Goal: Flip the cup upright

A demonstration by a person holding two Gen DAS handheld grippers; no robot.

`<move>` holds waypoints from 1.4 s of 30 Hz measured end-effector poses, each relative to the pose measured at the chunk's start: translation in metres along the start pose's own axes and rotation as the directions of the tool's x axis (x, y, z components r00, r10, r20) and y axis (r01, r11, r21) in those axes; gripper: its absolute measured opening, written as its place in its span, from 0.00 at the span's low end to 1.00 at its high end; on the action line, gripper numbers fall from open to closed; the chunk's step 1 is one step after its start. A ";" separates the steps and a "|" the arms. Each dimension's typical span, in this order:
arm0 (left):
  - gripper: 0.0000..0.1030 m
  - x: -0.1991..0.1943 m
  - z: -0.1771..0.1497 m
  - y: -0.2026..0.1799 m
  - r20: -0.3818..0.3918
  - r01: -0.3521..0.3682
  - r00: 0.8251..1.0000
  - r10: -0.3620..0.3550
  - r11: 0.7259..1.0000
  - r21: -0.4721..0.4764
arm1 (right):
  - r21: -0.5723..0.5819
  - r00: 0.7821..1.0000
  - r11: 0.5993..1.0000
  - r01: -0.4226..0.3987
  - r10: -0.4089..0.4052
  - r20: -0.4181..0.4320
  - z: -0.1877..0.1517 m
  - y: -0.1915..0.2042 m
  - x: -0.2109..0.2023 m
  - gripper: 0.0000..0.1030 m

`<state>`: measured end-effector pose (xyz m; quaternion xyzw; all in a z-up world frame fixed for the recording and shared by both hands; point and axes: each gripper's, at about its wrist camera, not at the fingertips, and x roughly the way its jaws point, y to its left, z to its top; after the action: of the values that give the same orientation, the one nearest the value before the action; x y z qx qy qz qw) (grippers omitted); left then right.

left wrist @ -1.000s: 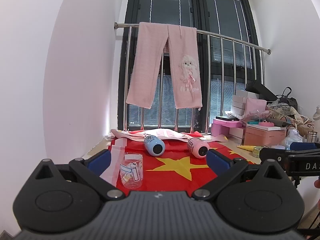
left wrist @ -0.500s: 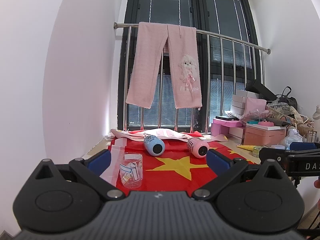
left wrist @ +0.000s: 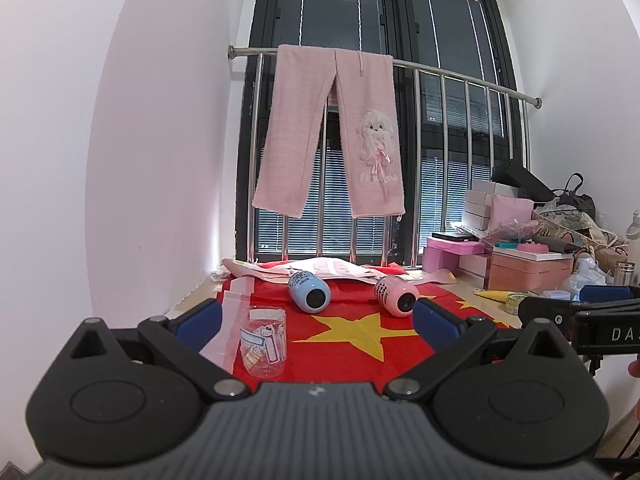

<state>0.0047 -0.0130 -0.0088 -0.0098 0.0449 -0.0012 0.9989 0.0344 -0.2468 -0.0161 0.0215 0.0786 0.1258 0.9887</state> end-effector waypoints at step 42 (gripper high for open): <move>1.00 0.035 0.007 -0.012 -0.045 0.020 0.999 -0.020 1.000 0.006 | -0.008 1.000 1.000 0.010 -0.011 -0.024 -0.004 -0.005 0.030 1.00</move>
<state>0.0403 -0.0246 -0.0048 -0.0071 0.0674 -0.0116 0.9976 0.0639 -0.2444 -0.0250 0.0155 0.0902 0.1212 0.9884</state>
